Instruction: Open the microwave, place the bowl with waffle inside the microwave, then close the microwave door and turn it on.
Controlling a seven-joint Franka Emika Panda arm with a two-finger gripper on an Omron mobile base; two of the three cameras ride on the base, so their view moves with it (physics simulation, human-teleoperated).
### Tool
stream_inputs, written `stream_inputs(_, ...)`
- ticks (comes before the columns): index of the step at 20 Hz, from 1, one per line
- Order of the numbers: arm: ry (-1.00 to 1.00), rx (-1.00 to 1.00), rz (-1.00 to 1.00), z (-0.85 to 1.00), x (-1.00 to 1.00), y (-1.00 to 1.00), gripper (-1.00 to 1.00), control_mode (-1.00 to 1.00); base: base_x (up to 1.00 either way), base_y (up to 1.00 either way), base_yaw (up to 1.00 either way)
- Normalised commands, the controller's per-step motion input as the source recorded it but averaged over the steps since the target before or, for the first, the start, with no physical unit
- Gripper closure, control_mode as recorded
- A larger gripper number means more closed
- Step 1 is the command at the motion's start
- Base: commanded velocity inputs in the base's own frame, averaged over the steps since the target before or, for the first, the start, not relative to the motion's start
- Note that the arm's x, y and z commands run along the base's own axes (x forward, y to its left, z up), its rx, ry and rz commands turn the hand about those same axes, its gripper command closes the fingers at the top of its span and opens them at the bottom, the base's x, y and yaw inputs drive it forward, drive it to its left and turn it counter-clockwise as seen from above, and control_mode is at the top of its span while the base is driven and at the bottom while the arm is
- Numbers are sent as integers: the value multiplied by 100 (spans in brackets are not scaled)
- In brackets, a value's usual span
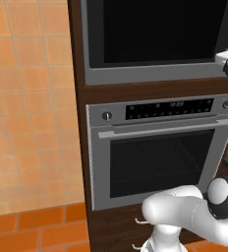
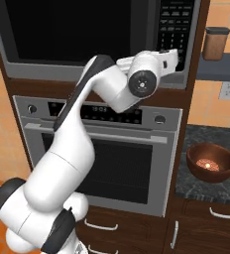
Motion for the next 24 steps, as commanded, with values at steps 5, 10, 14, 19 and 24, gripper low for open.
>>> stream_inputs(5,-16,-15,4,-30,47,6,100,-100,0,0,0)
stream_inputs(10,-9,-23,17,-2,29,0,100,-100,0,0,0)
stream_inputs(14,-13,-20,23,-1,-18,0,100,-100,0,0,0)
stream_inputs(19,-17,-25,31,-18,-93,5,100,-100,0,0,0)
stream_inputs(24,-6,-22,43,-53,-100,1,100,-100,0,0,0)
